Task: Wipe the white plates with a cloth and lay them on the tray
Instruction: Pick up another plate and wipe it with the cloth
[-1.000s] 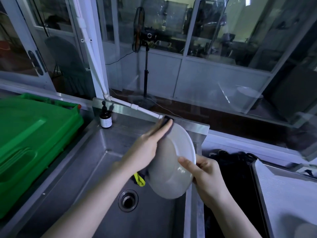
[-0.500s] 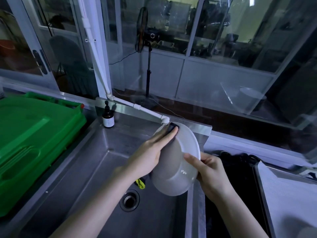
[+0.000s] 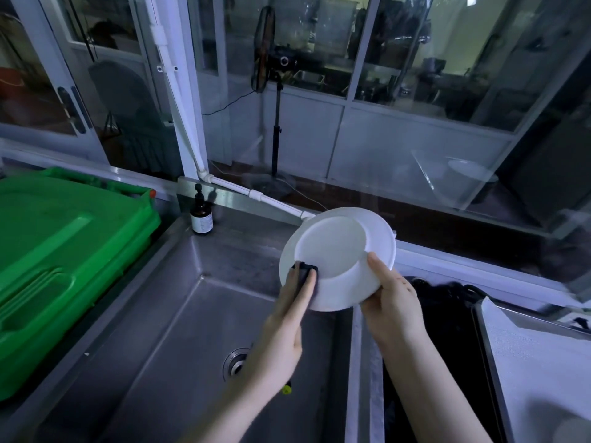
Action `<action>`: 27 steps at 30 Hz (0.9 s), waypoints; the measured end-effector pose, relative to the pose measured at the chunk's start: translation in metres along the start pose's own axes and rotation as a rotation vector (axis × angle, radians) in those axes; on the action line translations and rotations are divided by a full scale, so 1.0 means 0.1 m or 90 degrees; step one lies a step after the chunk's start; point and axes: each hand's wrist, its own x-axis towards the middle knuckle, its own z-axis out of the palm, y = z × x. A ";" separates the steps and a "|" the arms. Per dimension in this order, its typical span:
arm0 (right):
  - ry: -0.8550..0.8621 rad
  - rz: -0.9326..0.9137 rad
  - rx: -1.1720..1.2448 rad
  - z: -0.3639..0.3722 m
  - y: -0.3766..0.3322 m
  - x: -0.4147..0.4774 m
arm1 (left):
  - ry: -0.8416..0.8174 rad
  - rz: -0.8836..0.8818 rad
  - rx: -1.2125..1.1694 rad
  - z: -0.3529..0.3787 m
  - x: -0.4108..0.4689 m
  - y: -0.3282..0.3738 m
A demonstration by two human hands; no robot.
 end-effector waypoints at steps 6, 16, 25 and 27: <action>0.050 0.044 0.037 0.17 0.13 -0.04 | -0.040 0.136 0.143 0.13 0.08 0.16; 0.058 0.029 0.038 0.15 0.10 -0.05 | -0.051 0.165 0.168 -0.05 0.10 0.31; 0.031 0.052 0.060 0.02 0.06 -0.02 | -0.055 0.123 0.097 -0.05 0.04 0.14; 0.042 0.025 0.044 -0.05 -0.01 -0.02 | -0.062 0.016 0.027 -0.13 0.03 0.01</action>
